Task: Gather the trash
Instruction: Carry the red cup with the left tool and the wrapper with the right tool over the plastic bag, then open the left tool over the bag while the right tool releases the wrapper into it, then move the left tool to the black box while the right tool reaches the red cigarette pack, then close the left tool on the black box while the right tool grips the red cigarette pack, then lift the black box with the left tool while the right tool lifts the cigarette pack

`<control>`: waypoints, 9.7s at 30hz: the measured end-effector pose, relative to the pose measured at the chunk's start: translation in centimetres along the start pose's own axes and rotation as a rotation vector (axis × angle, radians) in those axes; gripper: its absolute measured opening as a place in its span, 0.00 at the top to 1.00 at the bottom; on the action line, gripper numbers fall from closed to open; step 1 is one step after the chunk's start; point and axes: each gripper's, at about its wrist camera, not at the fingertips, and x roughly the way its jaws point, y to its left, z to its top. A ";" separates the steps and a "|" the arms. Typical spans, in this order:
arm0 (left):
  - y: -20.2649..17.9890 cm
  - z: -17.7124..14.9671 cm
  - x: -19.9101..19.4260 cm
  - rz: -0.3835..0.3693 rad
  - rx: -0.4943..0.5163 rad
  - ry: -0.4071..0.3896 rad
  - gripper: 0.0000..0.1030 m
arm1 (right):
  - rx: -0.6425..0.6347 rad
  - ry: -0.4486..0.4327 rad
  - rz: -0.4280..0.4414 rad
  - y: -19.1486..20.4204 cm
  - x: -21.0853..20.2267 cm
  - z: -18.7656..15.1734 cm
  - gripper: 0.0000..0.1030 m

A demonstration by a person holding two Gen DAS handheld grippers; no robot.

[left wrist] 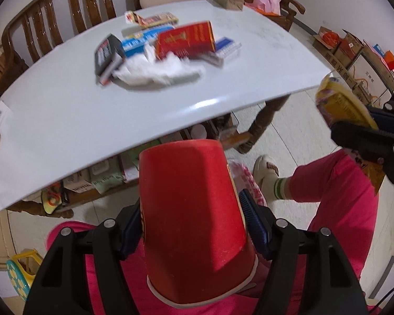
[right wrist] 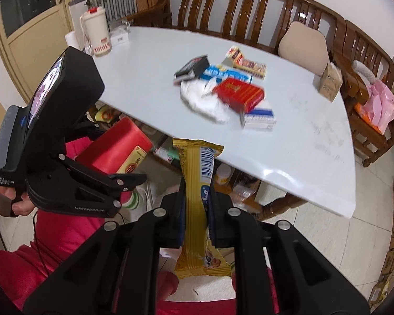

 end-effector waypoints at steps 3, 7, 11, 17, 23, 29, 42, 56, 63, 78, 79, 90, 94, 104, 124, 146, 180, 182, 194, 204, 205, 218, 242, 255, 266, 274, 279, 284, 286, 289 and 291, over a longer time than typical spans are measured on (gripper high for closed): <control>-0.4 -0.8 1.7 -0.009 -0.006 0.023 0.36 | 0.010 0.022 -0.006 0.1 1.5 -1.4 0.87; -0.8 -1.4 3.9 -0.015 -0.004 0.053 0.36 | 0.034 0.058 -0.013 -0.2 3.8 -3.1 0.87; -0.7 -1.8 5.9 -0.018 -0.004 0.081 0.36 | 0.057 0.089 -0.020 -0.6 5.8 -4.4 0.87; -0.9 -2.4 9.4 -0.025 -0.004 0.117 0.36 | 0.093 0.127 -0.018 -1.6 8.6 -5.6 0.87; -1.1 -2.8 13.2 -0.041 -0.020 0.184 0.36 | 0.125 0.174 -0.017 -2.5 11.6 -6.6 0.87; -0.9 -2.9 16.4 -0.065 -0.019 0.255 0.36 | 0.168 0.223 0.006 -3.6 14.3 -7.7 0.87; -0.1 -3.4 23.2 -0.114 -0.071 0.416 0.36 | 0.249 0.332 0.055 -4.9 20.1 -9.7 0.87; 0.5 -4.1 28.3 -0.137 -0.101 0.524 0.36 | 0.289 0.435 0.089 -5.4 25.3 -11.1 0.86; 0.9 -4.5 30.7 -0.149 -0.136 0.581 0.36 | 0.306 0.486 0.111 -5.6 27.6 -11.8 0.86; -0.1 -5.1 34.4 -0.112 -0.109 0.661 0.36 | 0.354 0.577 0.150 -5.7 30.9 -13.3 0.86; -0.1 -5.1 34.5 -0.119 -0.113 0.665 0.36 | 0.358 0.578 0.157 -5.6 31.1 -13.4 0.86; 0.6 -5.4 35.1 -0.086 -0.118 0.687 0.24 | 0.379 0.573 0.139 -6.2 31.5 -13.4 0.51; 0.7 -5.1 34.9 -0.068 -0.115 0.670 0.22 | 0.383 0.558 0.140 -6.4 31.2 -13.2 0.50; 0.3 -4.5 34.6 -0.062 -0.118 0.669 0.21 | 0.385 0.553 0.137 -6.3 31.0 -13.2 0.50; 0.2 -4.2 28.3 -0.062 -0.124 0.559 0.19 | 0.389 0.425 0.142 -5.4 24.7 -11.5 0.40; 7.2 11.9 -12.2 0.142 -0.073 0.002 0.08 | -0.005 -0.134 -0.052 -9.2 -8.8 8.9 0.08; 10.4 23.3 -2.1 0.143 0.017 0.203 0.08 | -0.286 0.045 0.033 -9.9 -0.6 20.5 0.08; 11.3 23.3 -0.5 0.116 -0.014 0.220 0.08 | -0.312 0.067 0.023 -9.6 0.7 20.5 0.08; 15.8 22.4 6.1 -0.036 -0.174 0.287 0.08 | -0.492 0.267 0.035 -6.8 10.8 19.0 0.08; 17.3 21.9 8.7 -0.065 -0.221 0.313 0.08 | -0.592 0.352 0.026 -6.0 14.7 17.9 0.08; 17.4 21.8 8.9 -0.070 -0.227 0.316 0.08 | -0.601 0.358 0.021 -6.0 15.0 17.8 0.08; 19.6 21.1 9.5 -0.120 -0.287 0.308 0.11 | -0.632 0.409 -0.001 -5.8 17.2 17.0 0.33; 19.2 21.2 9.2 -0.164 -0.307 0.261 0.46 | -0.517 0.348 -0.018 -6.4 16.0 17.3 0.44; 20.4 21.0 6.3 -0.131 -0.318 0.197 0.47 | -0.382 0.263 -0.058 -8.1 13.7 18.8 0.44; 18.3 21.1 2.1 -0.091 -0.262 0.115 0.48 | -0.218 0.123 -0.107 -10.8 8.1 19.6 0.44; 13.9 19.8 -3.2 -0.082 -0.169 0.026 0.48 | -0.159 0.021 -0.129 -10.1 2.7 18.7 0.44; 11.4 18.0 -6.2 -0.083 -0.130 -0.018 0.48 | -0.138 -0.020 -0.119 -8.9 -0.5 17.3 0.44; 9.1 15.9 -7.5 -0.081 -0.093 -0.033 0.48 | -0.131 -0.061 -0.123 -6.9 -4.0 15.0 0.44; 8.3 14.7 -8.1 -0.077 -0.078 -0.040 0.48 | -0.128 -0.073 -0.125 -6.3 -5.0 14.2 0.44; 7.1 13.1 -8.7 -0.082 -0.059 -0.048 0.48 | -0.124 -0.081 -0.132 -5.4 -6.1 12.9 0.44; 6.3 12.1 -9.0 -0.078 -0.046 -0.054 0.48 | -0.116 -0.084 -0.133 -4.6 -6.7 11.8 0.44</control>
